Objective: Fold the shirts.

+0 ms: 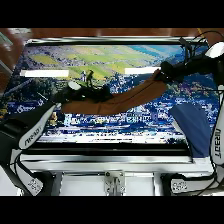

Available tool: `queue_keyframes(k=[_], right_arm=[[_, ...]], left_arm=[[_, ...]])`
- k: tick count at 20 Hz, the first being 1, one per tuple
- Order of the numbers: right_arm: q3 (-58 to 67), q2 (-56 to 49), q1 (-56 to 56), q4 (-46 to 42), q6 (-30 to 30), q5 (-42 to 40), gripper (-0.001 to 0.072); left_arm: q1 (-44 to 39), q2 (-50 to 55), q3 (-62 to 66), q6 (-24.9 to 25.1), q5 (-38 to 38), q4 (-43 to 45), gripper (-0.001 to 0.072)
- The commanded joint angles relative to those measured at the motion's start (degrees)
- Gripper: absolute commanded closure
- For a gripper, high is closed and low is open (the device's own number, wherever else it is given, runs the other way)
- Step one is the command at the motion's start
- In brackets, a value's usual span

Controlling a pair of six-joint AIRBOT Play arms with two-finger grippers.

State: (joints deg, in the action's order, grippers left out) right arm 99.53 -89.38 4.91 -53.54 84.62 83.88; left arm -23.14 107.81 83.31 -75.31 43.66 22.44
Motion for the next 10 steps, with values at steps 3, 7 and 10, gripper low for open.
queue_keyframes(k=[3, 7, 10], right_arm=[[0.02, 11.15, -4.59, -5.35, 6.19, 6.88, 0.0636], [0.02, 14.16, -9.18, -11.61, 8.70, 6.69, 0.0635], [0.02, 13.70, -13.60, -12.20, 9.68, 1.31, 0.0636]], left_arm=[[-13.55, 5.40, 0.04, -0.39, -6.03, -12.59, 0.0672], [-14.82, 5.33, 0.04, 1.84, -9.18, -15.58, 0.0672], [-7.74, 1.81, 0.02, 5.42, -7.19, -11.67, 0.0674]])
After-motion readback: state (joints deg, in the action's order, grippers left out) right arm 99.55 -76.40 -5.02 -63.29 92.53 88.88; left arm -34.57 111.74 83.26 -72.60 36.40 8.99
